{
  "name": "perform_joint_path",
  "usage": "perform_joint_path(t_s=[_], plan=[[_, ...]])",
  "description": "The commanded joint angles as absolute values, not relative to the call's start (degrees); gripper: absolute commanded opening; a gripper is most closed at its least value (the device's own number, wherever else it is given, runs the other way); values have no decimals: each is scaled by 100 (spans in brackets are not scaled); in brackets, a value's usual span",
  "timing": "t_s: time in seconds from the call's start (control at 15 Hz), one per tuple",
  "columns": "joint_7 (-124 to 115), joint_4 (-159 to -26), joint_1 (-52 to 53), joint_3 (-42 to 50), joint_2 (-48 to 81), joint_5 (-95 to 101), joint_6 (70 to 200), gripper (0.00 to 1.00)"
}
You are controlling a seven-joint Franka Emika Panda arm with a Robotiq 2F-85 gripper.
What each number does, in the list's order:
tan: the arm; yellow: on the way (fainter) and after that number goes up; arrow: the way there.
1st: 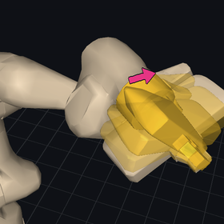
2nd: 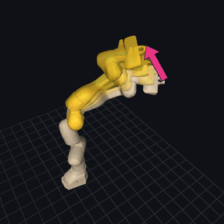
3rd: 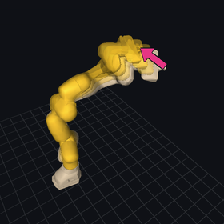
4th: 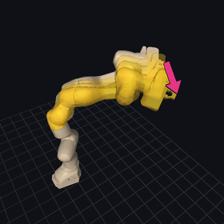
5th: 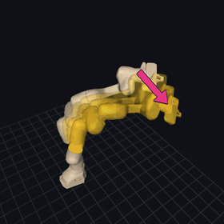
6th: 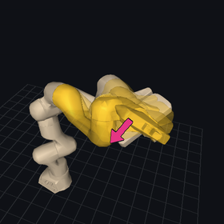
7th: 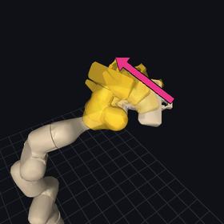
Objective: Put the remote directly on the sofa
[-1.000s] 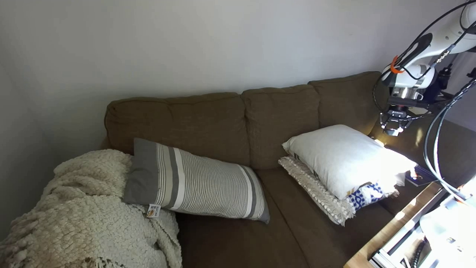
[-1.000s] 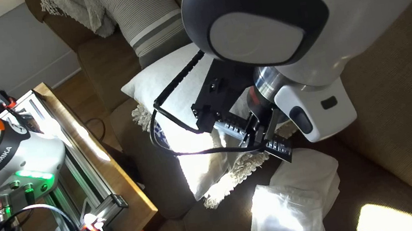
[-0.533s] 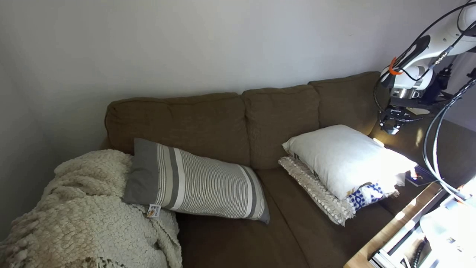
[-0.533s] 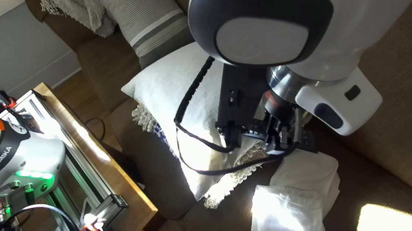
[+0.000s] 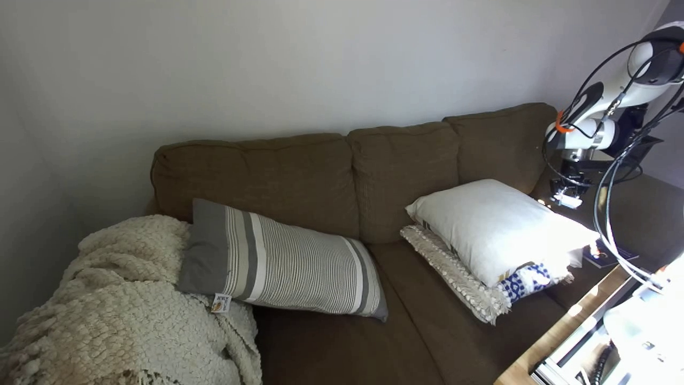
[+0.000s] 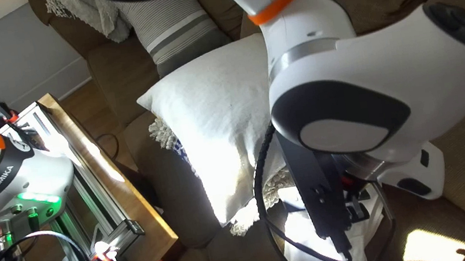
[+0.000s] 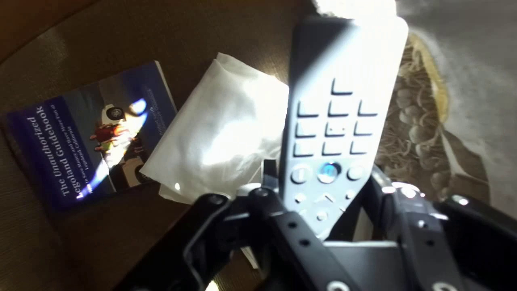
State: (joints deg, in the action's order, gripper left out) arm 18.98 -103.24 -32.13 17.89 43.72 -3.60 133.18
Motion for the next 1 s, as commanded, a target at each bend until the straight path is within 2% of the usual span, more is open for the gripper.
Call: perform_joint_path(t_s=[0.0,0.07,0.13,0.2,0.33,0.6,0.93], plan=[[1461,-9184,-3592,1673,5087,-465,12360,26],[1653,-9861,-3443,1674,4766,-260,13028,51],[1546,-9614,-3498,1668,4911,-279,12759,51],[1498,-9442,-3536,1662,4994,-285,12615,26],[1389,-9827,-3420,1704,4824,-246,13537,26],[1571,-9986,-3497,1541,5277,-178,15215,26],[1472,-9712,-3738,1365,6007,-235,15489,26]])
